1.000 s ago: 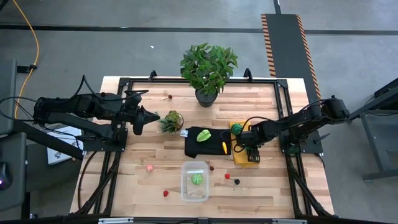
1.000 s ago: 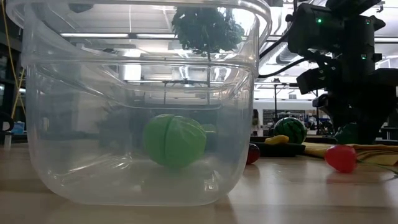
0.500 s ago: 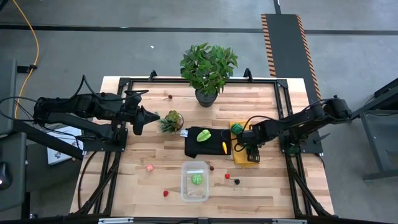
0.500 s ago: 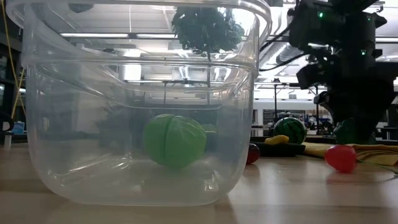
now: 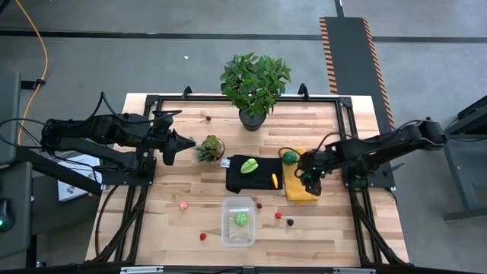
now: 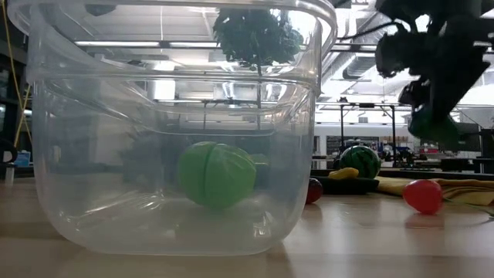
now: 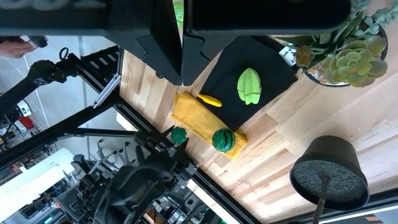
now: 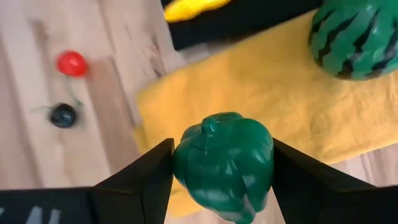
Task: Pick and placing Produce into tupperware
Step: Put the bell pepper into the bin
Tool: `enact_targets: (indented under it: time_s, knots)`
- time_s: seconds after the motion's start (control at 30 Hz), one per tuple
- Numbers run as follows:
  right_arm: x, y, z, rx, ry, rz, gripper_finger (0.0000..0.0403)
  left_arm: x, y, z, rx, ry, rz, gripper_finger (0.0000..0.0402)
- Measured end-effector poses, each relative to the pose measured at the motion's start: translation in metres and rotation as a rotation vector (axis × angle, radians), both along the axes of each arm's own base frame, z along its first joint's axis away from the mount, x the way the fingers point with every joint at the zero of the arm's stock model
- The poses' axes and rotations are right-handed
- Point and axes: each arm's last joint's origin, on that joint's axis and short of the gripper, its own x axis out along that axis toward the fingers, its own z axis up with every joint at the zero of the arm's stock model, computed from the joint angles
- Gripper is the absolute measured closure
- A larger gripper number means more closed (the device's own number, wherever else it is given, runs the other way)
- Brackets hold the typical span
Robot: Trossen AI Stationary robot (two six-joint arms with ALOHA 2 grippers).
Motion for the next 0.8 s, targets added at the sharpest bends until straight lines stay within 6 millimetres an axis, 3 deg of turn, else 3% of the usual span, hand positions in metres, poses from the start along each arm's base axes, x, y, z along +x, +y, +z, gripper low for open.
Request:
enact_targets:
  time_s: [0.53,0.8]
  knots:
    - [-0.022,-0.003,0.052,0.142,-0.395,-0.11,0.0189,0.0,0.0,0.0,-0.01,-0.004,0.005,0.0401]
    - [-0.023,-0.004,0.077,0.212,-0.644,-0.143,0.0189,0.0,0.0,0.0,-0.031,-0.008,0.015,0.0401]
